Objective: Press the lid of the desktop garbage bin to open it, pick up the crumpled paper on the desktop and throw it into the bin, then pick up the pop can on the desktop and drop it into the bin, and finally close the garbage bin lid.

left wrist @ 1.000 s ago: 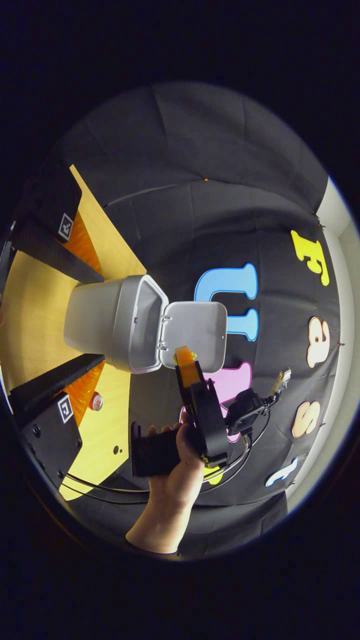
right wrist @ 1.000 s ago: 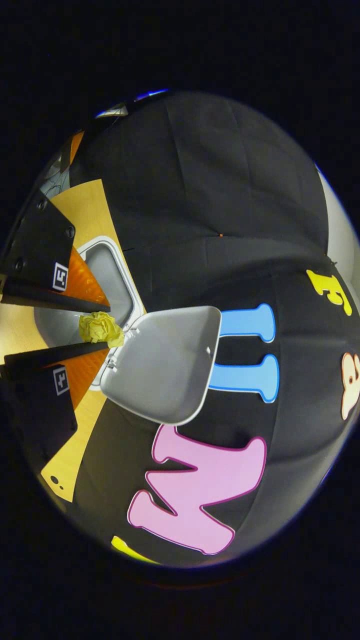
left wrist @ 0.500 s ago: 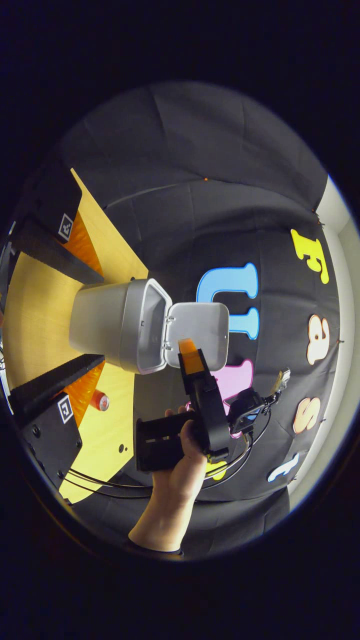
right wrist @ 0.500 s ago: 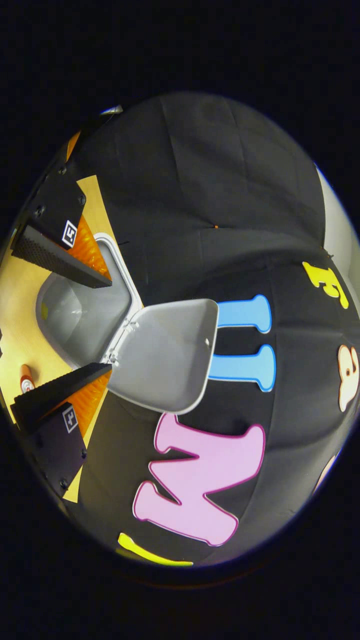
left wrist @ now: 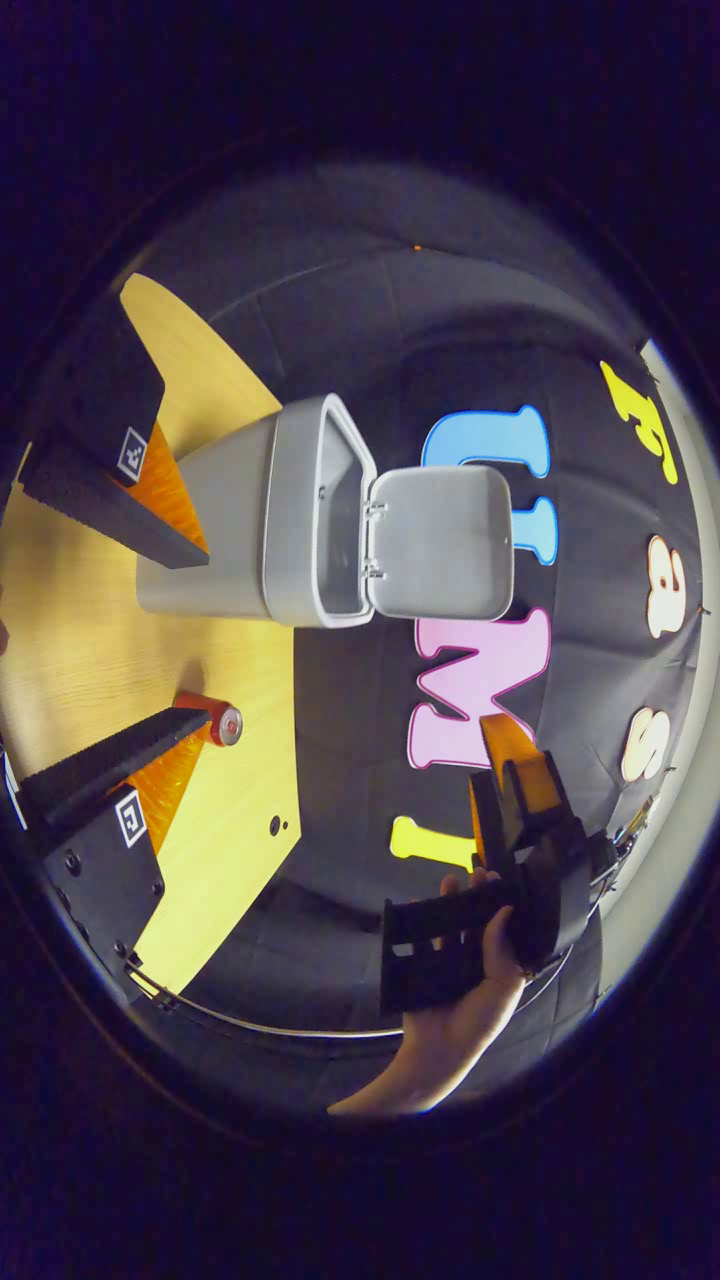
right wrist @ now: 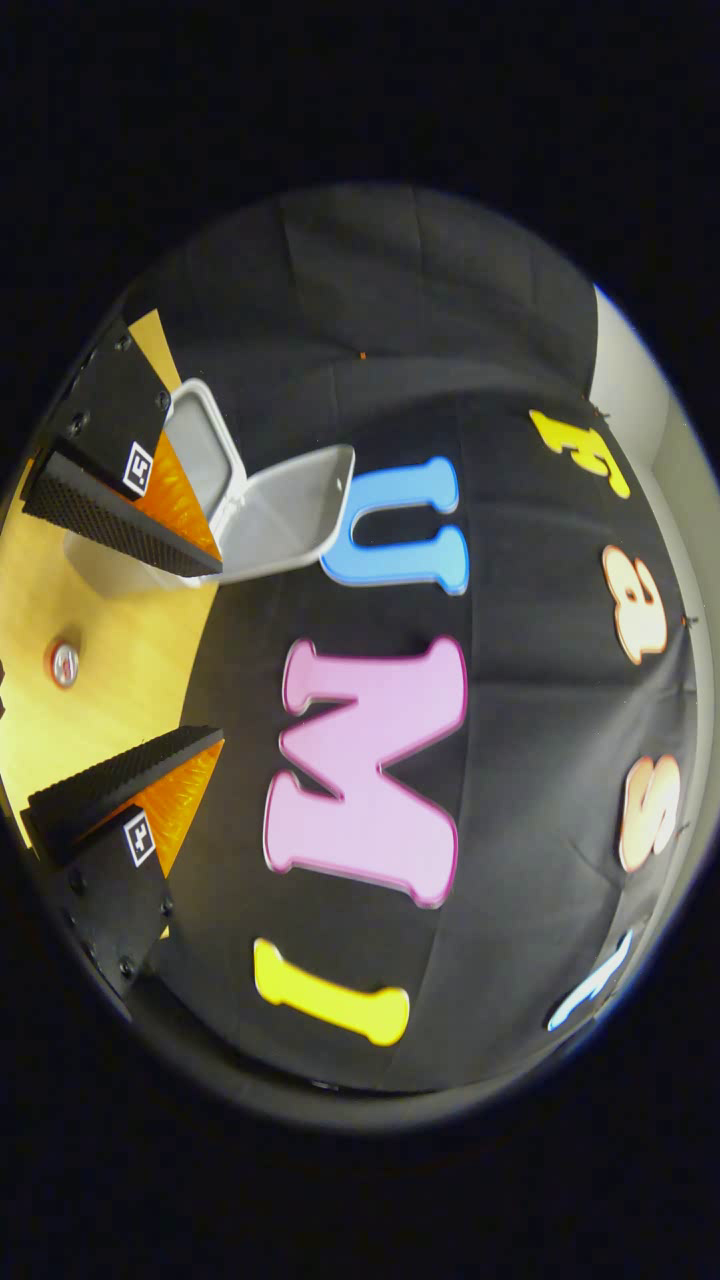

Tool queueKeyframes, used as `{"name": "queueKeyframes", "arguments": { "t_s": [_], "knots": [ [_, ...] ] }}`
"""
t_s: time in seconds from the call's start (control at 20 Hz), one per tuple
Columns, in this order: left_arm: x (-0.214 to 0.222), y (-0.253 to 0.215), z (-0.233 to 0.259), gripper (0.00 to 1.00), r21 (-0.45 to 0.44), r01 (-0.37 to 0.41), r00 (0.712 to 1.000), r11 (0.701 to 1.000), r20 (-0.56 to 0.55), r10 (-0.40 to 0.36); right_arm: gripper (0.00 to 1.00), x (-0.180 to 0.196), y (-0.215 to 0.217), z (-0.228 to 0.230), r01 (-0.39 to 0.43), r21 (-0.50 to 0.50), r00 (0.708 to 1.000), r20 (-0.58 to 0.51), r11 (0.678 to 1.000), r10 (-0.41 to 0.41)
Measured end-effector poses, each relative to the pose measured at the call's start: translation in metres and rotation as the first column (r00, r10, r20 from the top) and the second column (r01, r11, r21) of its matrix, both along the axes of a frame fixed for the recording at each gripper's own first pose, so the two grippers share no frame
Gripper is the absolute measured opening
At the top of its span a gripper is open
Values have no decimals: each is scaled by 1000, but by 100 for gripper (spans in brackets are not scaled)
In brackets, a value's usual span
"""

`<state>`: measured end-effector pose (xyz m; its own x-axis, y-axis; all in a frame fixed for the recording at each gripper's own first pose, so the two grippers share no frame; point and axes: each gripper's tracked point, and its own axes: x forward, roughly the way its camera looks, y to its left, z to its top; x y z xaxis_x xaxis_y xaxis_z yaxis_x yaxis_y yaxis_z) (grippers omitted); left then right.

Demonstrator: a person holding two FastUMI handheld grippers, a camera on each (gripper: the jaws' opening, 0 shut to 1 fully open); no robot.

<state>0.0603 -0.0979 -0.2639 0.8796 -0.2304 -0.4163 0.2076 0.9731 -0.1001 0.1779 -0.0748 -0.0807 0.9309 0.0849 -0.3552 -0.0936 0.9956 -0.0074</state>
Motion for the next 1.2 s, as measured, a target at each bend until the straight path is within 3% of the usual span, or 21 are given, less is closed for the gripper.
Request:
{"name": "queueKeyframes", "arguments": {
  "t_s": [0.2, 0.4, 0.55, 0.85, 0.9, 0.95, 1.2],
  "knots": [
    [24, -53, -50, 96, 7, 99, 995, 995, -21, -99, 97, -17, -86, 2, 158, -57, 986, 59, 986, -155],
    [58, -95, -99, 96, 22, 159, 987, 987, -37, -158, 97, -38, -149, -2, 281, -191, 955, 157, 941, -253],
    [90, -113, -129, 96, 19, 166, 985, 986, -46, -165, 97, -47, -171, -5, 322, -230, 937, 216, 918, -275],
    [138, -137, -170, 96, 34, 173, 984, 984, -50, -171, 97, -60, -210, -43, 379, -221, 922, 174, 899, -346],
    [143, -140, -173, 96, 34, 174, 984, 984, -50, -172, 89, -63, -216, -47, 391, -216, 918, 167, 895, -361],
    [144, -140, -179, 96, 36, 174, 984, 984, -51, -172, 97, -65, -221, -53, 399, -213, 915, 156, 892, -372],
    [158, -144, -191, 96, 45, 179, 983, 983, -49, -176, 97, -73, -235, -70, 419, -226, 908, 125, 880, -400]
  ]
}}
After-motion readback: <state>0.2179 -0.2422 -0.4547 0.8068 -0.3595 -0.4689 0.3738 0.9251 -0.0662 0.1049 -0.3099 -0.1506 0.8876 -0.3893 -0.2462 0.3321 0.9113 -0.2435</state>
